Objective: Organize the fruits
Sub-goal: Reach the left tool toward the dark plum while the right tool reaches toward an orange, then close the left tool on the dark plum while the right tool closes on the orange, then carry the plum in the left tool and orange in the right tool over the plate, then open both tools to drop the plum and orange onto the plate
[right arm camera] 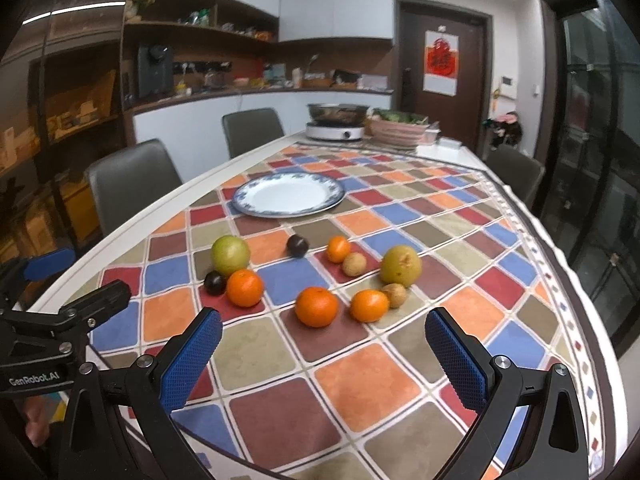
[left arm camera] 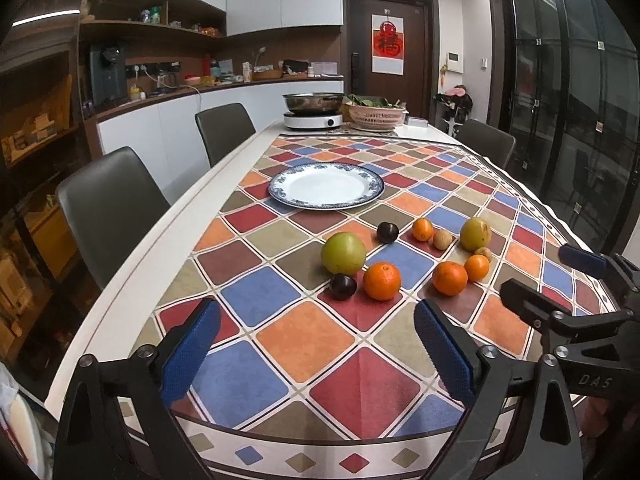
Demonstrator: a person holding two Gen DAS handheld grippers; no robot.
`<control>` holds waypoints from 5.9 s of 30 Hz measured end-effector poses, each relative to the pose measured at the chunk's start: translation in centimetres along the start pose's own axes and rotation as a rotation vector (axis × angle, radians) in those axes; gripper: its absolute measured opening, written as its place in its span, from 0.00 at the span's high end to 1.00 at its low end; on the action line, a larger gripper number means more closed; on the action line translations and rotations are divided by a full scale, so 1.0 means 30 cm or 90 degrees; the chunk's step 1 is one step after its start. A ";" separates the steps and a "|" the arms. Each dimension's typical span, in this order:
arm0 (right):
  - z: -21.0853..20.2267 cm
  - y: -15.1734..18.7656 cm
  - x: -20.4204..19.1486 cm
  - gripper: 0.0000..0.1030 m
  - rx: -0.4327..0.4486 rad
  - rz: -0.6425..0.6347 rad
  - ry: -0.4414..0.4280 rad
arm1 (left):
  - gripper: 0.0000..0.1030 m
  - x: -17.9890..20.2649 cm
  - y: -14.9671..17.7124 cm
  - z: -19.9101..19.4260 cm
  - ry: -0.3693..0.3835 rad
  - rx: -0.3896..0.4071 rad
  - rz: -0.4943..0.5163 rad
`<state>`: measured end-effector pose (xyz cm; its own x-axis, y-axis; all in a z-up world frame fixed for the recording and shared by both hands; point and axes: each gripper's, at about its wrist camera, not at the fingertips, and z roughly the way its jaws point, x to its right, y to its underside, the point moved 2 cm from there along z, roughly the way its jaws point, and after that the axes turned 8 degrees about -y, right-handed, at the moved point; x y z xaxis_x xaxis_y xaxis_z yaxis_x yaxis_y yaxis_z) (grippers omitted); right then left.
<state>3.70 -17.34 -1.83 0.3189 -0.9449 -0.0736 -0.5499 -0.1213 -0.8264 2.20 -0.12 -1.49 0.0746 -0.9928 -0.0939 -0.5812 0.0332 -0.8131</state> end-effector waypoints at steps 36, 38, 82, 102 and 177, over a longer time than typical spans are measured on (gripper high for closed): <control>0.383 0.018 0.064 0.33 -0.177 0.051 -0.060 | 0.57 0.059 -0.006 0.425 0.095 -0.173 0.096; 0.394 0.021 0.065 0.36 -0.182 0.051 -0.062 | 0.58 0.060 -0.002 0.434 0.101 -0.180 0.093; 0.354 -0.035 0.052 0.59 -0.153 0.028 -0.086 | 0.73 0.060 -0.060 0.349 0.109 -0.164 0.061; 0.344 -0.224 0.040 0.59 -0.123 -0.011 -0.132 | 0.73 0.039 -0.250 0.319 0.090 -0.106 0.047; 0.789 -0.584 0.145 0.48 -0.159 -0.015 -0.087 | 0.48 -0.027 -0.552 0.737 0.046 -0.169 0.011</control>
<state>32.99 -12.12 -0.89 0.4259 -0.8931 -0.1452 -0.7091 -0.2298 -0.6666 29.68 2.68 -0.66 0.0106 -0.9983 -0.0573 -0.7744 0.0280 -0.6321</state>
